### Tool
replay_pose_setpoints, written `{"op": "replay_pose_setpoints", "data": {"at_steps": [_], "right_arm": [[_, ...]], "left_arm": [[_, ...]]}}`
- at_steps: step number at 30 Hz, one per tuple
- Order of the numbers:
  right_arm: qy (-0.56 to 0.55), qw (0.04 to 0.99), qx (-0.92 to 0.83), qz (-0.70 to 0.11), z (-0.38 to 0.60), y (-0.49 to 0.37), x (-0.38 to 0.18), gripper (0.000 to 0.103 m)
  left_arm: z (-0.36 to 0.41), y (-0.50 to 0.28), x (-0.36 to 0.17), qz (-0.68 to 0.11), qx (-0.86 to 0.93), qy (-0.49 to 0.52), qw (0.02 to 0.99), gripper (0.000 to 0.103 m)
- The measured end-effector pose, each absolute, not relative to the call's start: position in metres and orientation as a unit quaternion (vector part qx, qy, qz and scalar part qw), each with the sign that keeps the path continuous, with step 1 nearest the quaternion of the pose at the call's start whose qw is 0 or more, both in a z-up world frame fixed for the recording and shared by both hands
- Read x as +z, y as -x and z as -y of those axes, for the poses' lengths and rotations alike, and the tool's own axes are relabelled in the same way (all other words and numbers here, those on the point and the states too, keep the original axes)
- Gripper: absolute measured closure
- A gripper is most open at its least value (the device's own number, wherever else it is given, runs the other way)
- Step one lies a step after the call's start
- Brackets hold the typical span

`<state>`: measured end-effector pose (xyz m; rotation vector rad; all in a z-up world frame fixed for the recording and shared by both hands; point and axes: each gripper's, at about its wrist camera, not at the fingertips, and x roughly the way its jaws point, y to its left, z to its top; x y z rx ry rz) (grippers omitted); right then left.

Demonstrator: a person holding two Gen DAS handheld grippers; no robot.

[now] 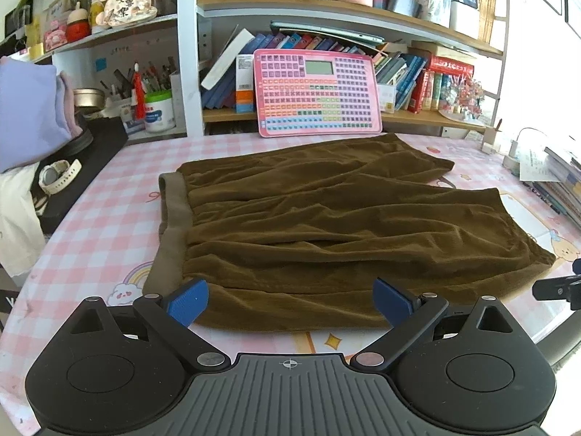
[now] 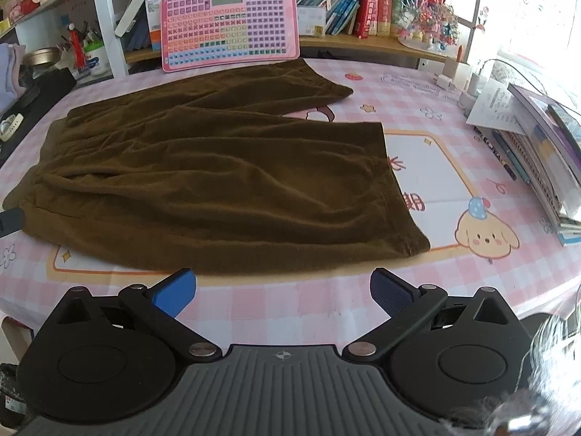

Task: Fold clothes

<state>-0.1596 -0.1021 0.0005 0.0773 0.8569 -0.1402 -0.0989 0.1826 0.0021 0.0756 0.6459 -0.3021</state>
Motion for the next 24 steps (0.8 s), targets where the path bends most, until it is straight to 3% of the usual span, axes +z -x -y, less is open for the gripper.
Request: {"op": "replay_pose_setpoints", "data": {"at_steps": [13, 24], "right_arm": [[0.007, 0.918, -0.022, -0.396, 0.167, 0.095, 0.033, 0.000], [0.086, 0.924, 0.072, -0.365, 0.242, -0.031, 0.057, 0.000]], "left_arm": [[-0.173, 0.050, 0.009, -0.332, -0.135, -0.026, 0.933, 0.004], [-0.160, -0.037, 0.019, -0.359, -0.069, -0.056, 0.929, 0.004]]}}
